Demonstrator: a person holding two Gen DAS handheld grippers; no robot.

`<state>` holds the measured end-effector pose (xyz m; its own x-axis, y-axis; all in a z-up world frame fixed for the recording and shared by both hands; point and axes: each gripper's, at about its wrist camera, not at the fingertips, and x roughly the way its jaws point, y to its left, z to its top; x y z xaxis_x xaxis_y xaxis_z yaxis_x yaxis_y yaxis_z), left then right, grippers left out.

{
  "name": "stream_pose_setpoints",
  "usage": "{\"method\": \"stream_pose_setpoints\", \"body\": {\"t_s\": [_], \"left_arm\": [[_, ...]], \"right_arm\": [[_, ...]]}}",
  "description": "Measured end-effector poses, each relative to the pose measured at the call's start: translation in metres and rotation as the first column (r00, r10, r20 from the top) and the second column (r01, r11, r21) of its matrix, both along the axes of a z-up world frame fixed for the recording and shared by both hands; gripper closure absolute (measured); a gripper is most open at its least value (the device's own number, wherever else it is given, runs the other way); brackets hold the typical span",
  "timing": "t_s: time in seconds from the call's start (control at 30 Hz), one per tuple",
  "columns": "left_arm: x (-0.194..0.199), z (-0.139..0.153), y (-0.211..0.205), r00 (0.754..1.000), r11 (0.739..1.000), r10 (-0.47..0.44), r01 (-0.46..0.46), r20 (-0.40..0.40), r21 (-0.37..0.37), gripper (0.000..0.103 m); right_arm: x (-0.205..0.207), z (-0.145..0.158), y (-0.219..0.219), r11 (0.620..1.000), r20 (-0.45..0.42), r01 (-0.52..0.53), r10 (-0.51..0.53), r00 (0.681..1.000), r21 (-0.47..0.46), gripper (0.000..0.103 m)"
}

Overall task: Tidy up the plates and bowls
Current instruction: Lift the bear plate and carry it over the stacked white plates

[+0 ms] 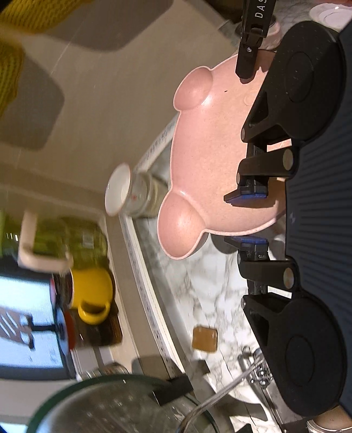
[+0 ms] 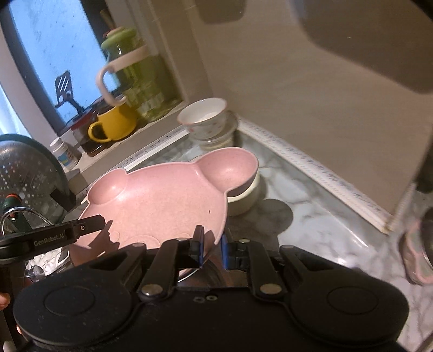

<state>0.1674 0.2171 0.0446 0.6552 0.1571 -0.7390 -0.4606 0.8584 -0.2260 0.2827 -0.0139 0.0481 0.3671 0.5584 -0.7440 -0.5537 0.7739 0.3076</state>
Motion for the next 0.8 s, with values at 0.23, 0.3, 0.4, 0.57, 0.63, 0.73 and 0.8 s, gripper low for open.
{"method": "stream_pose_setpoints", "body": {"t_s": [0.23, 0.3, 0.4, 0.57, 0.63, 0.73, 0.8], "left_arm": [[0.002, 0.011, -0.045, 0.994, 0.993, -0.113, 0.114, 0.008, -0.010, 0.079], [0.002, 0.012, -0.060, 0.989, 0.989, -0.147, 0.147, 0.012, -0.012, 0.079], [0.005, 0.014, -0.083, 0.979, 0.979, -0.204, 0.204, 0.016, -0.020, 0.079], [0.011, 0.013, -0.122, 0.956, 0.956, -0.292, 0.293, 0.016, -0.028, 0.079], [0.013, 0.012, -0.138, 0.946, 0.946, -0.324, 0.324, 0.012, -0.029, 0.079], [0.017, 0.009, -0.161, 0.929, 0.928, -0.371, 0.371, 0.008, -0.036, 0.079], [0.021, 0.007, -0.178, 0.915, 0.915, -0.403, 0.403, 0.004, -0.035, 0.079]], "right_arm": [[-0.017, 0.010, -0.057, 0.995, 0.009, 0.100, -0.101, 0.995, 0.008, 0.090], [-0.022, 0.011, -0.074, 0.992, 0.009, 0.127, -0.127, 0.992, 0.005, 0.090], [-0.029, 0.012, -0.099, 0.986, 0.009, 0.167, -0.167, 0.986, 0.000, 0.090], [-0.041, 0.010, -0.142, 0.973, 0.009, 0.230, -0.230, 0.973, -0.010, 0.090], [-0.044, 0.007, -0.159, 0.967, 0.005, 0.256, -0.256, 0.967, -0.013, 0.089], [-0.051, 0.003, -0.184, 0.955, -0.004, 0.295, -0.295, 0.955, -0.016, 0.089], [-0.054, 0.000, -0.202, 0.944, -0.012, 0.329, -0.329, 0.944, -0.017, 0.089]]}}
